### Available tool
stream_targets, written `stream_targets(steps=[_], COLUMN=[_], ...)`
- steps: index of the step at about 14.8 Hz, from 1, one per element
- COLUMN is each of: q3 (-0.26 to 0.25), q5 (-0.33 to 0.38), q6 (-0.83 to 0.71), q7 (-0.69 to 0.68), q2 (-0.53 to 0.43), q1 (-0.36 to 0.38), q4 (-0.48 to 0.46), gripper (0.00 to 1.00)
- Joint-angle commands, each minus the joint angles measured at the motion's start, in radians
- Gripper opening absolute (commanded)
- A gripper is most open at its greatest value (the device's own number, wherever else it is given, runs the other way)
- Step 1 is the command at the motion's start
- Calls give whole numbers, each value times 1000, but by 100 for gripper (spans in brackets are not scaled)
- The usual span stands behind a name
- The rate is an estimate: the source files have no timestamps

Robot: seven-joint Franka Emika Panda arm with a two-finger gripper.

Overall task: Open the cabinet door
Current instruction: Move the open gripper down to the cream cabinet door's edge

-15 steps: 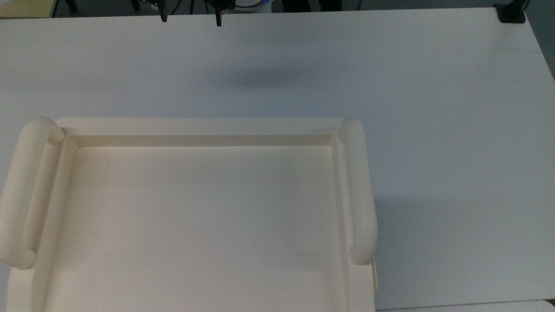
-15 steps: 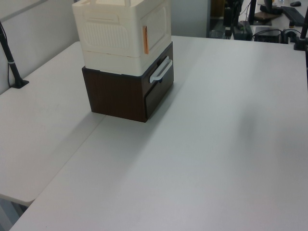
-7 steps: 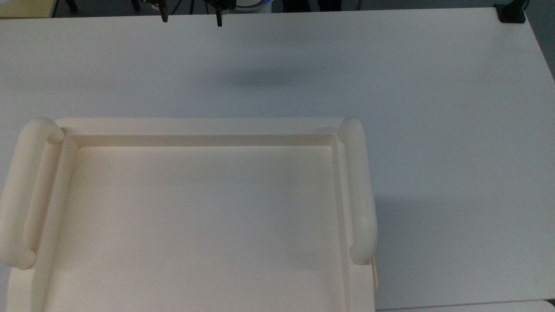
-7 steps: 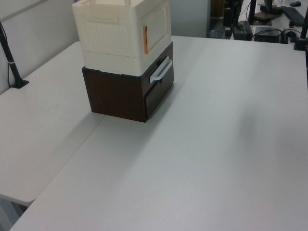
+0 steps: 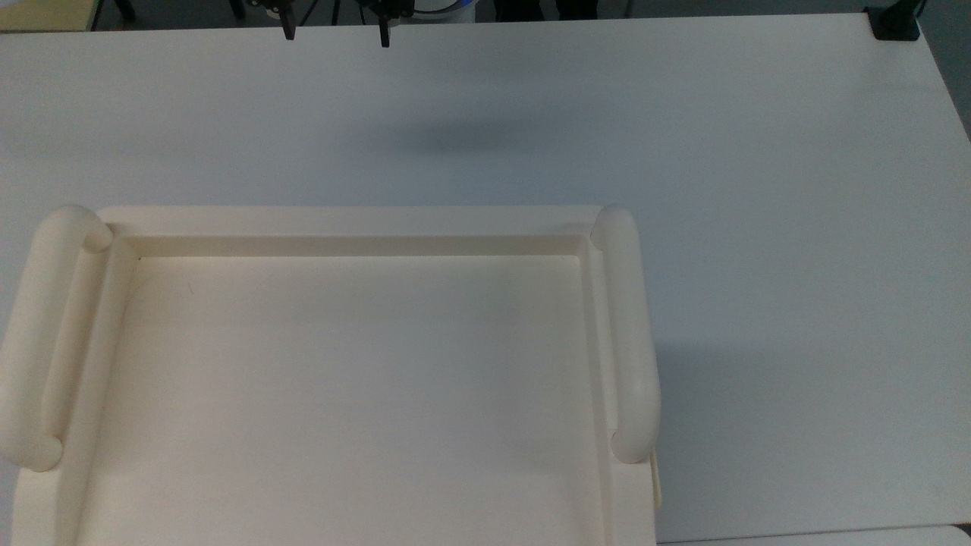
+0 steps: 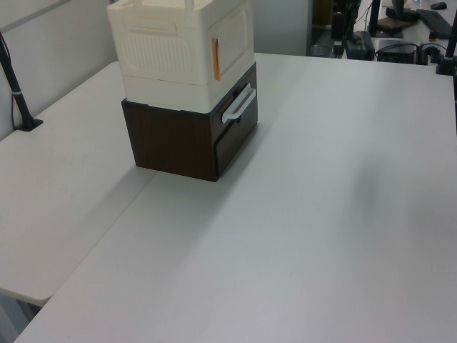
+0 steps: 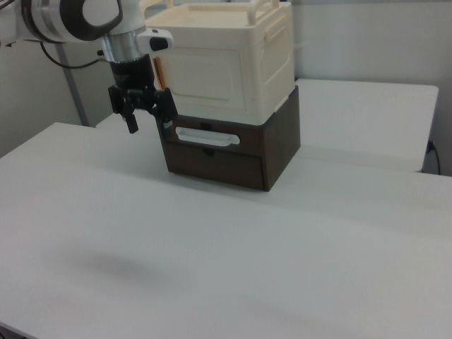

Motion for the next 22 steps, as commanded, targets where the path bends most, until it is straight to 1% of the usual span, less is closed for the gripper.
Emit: stream_targets(steps=[1, 3, 4, 6, 8, 9, 11, 13, 15, 17, 18, 20, 22], q3=[5, 8, 8, 10, 8, 7, 5, 4, 4, 4, 4, 5, 5], q5=[-13, 1, 1, -4, -10, -13, -19, -34, -37, -40, -62, -134, -162], q6=[1, 41, 68, 126, 140, 153, 249, 297, 384, 517, 578, 642, 706], q7=[-14, -6, 1, 3, 14, 46, 147, 179, 242, 302, 319, 334, 360], q2=[-9, 20, 41, 89, 144, 171, 227, 254, 287, 314, 327, 340, 356], q1=[6, 21, 49, 69, 121, 138, 156, 187, 198, 201, 214, 233, 235], q4=[-22, 17, 43, 89, 150, 184, 231, 254, 291, 297, 298, 294, 293], gripper=[100, 100, 100, 100, 100, 100, 100, 100, 100, 100, 100, 100, 100])
